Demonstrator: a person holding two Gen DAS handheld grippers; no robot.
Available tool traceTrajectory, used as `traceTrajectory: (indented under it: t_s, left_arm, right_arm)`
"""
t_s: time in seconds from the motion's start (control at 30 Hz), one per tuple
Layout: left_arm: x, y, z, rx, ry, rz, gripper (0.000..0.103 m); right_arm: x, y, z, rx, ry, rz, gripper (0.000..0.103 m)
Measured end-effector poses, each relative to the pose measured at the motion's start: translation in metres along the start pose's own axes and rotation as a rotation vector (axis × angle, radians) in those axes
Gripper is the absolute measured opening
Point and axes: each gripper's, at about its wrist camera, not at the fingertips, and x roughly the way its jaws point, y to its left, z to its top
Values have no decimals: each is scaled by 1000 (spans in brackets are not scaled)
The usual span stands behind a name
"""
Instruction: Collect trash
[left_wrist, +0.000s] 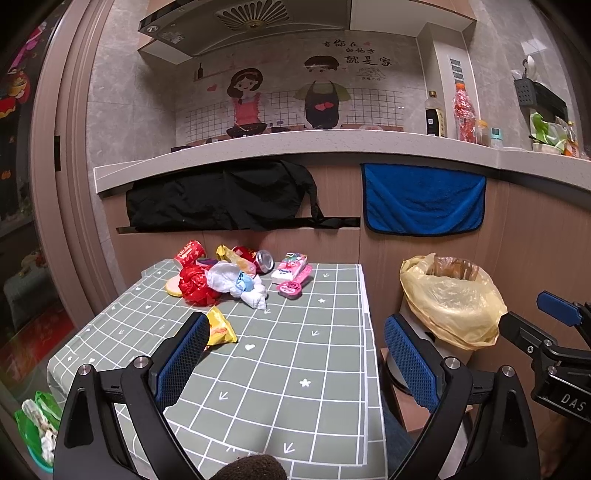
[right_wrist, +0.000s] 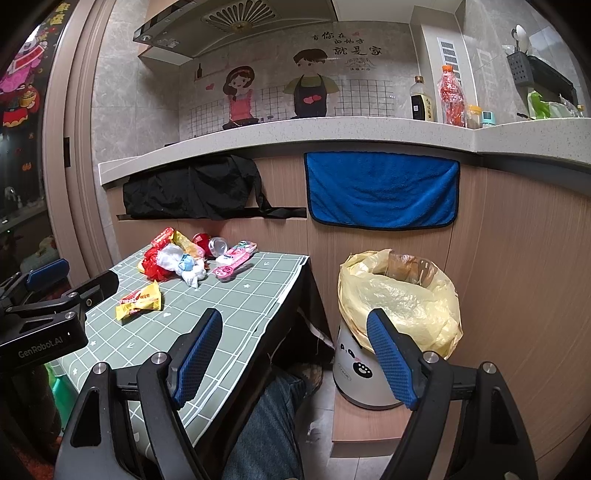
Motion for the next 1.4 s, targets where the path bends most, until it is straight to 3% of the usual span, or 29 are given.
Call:
traceTrajectory:
  t_s: [1.4]
  left_arm:
    - [0, 0, 0, 1, 1, 0, 95]
  right_arm:
    - [-2, -3, 0, 5, -1, -4, 78]
